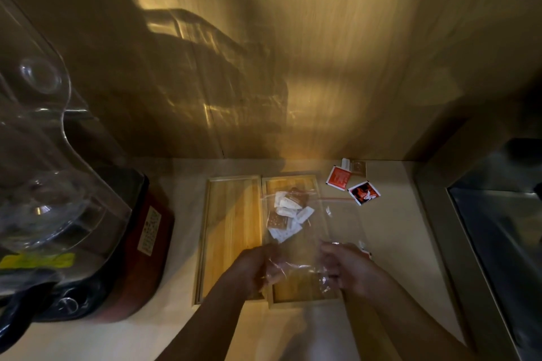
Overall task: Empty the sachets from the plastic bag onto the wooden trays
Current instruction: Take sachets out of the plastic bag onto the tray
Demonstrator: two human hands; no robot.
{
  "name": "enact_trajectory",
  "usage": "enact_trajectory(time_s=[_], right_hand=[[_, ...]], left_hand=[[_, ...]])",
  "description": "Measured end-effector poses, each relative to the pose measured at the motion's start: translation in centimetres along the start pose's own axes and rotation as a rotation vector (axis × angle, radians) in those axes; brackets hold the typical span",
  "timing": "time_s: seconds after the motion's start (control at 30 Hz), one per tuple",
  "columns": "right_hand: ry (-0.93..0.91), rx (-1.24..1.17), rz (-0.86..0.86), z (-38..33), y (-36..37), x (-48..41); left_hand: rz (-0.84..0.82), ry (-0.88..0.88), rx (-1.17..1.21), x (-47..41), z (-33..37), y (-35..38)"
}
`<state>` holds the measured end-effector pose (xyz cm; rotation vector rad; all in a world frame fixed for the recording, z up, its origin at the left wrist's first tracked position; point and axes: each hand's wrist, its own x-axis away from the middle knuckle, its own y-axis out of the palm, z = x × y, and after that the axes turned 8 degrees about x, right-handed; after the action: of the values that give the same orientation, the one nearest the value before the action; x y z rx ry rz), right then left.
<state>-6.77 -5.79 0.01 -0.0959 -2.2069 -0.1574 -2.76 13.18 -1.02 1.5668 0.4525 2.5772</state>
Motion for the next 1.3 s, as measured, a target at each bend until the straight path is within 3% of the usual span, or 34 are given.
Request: enact_trajectory(time_s=[0.13, 0.33, 0.53, 0.6, 0.87, 0.97, 1.2, 1.3], right_hand=[[-0.079, 0.034, 0.098, -2.9, 0.5, -0.3], [-0.134, -0.101, -0.004, -5.8, -0.4, 1.1], [0.009, 0.145, -0.069, -0.6, -1.4, 1.5], [-0.009, 0.153, -0.043, 0.2, -1.3, 1.3], [-0.134, 0.105, 0.159, -3.3, 0.1, 0.8], [-0.175, 0.114, 0.128, -5.7, 0.0, 2.3], [-0.294, 0.154, 0.079, -5.5, -1.7, 6.0], [-0.345, 0.220, 0.140, -3.0, -3.3, 6.8]], left_hand=[[0.027, 0.109, -0.018, 0.2, 2.2, 1.6], [0.023, 0.291, -0.094, 2.0, 5.4, 2.0], [0.032, -0.005, -0.210, 1.5, 0.4, -0.4], [0.038, -0.031, -0.230, 1.4, -0.8, -0.7], [0.206, 0.273, -0.180, 1.6, 1.8, 1.6], [0.217, 0.325, -0.170, 2.7, 3.9, 2.5], [0.050, 0.276, -0.141, 6.9, 4.0, 3.5], [0.017, 0.362, -0.242, 7.4, 2.1, 4.6]])
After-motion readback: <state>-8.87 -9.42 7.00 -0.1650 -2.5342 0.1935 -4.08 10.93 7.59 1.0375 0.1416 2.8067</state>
